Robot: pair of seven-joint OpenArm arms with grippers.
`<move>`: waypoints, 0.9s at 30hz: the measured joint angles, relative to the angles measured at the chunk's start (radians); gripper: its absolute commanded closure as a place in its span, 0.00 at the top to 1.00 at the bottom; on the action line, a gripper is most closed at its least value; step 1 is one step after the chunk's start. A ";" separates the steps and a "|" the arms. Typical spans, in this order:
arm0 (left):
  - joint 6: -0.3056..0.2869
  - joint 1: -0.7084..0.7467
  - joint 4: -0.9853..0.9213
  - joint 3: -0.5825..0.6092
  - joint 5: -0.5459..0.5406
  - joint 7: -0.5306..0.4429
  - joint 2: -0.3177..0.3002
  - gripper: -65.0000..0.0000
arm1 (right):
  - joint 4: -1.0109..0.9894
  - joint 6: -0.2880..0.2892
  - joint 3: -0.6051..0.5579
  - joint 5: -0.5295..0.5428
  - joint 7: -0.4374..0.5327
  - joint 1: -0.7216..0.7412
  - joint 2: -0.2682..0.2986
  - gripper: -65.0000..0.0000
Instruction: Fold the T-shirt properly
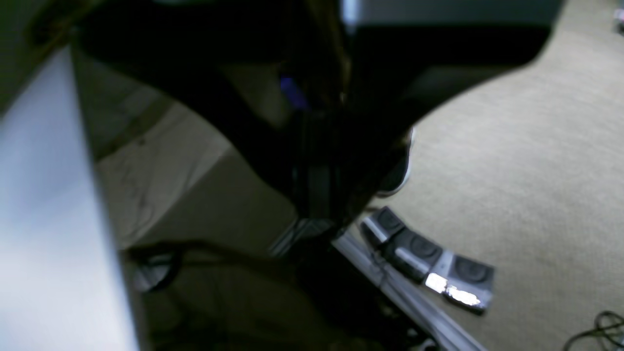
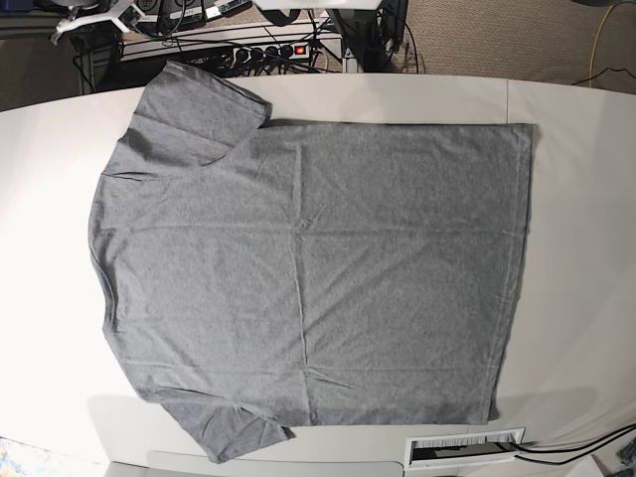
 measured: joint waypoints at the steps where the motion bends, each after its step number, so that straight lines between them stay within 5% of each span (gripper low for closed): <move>1: 0.001 0.015 0.029 -0.012 0.037 -0.002 -0.014 0.00 | 0.021 0.002 0.008 -0.013 -0.013 -0.006 0.003 0.00; 6: 0.106 0.017 0.151 -0.048 0.193 0.050 -0.084 0.00 | 0.116 -0.004 0.026 -0.074 -0.063 -0.010 0.006 0.00; 14: 0.105 0.014 0.277 -0.045 0.470 0.147 -0.166 0.00 | 0.286 0.000 0.026 -0.204 -0.163 -0.011 0.006 0.00; 20: 0.105 -0.076 0.281 -0.044 0.519 0.185 -0.227 0.00 | 0.363 0.025 0.026 -0.280 -0.183 -0.010 0.008 0.00; 24: 0.094 -0.158 0.281 -0.044 0.521 0.185 -0.275 0.00 | 0.367 0.102 0.026 -0.300 -0.253 0.017 0.006 0.00; 27: -0.019 -0.215 0.278 -0.043 0.518 0.206 -0.307 0.00 | 0.367 0.130 0.026 -0.299 -0.248 0.023 0.009 0.01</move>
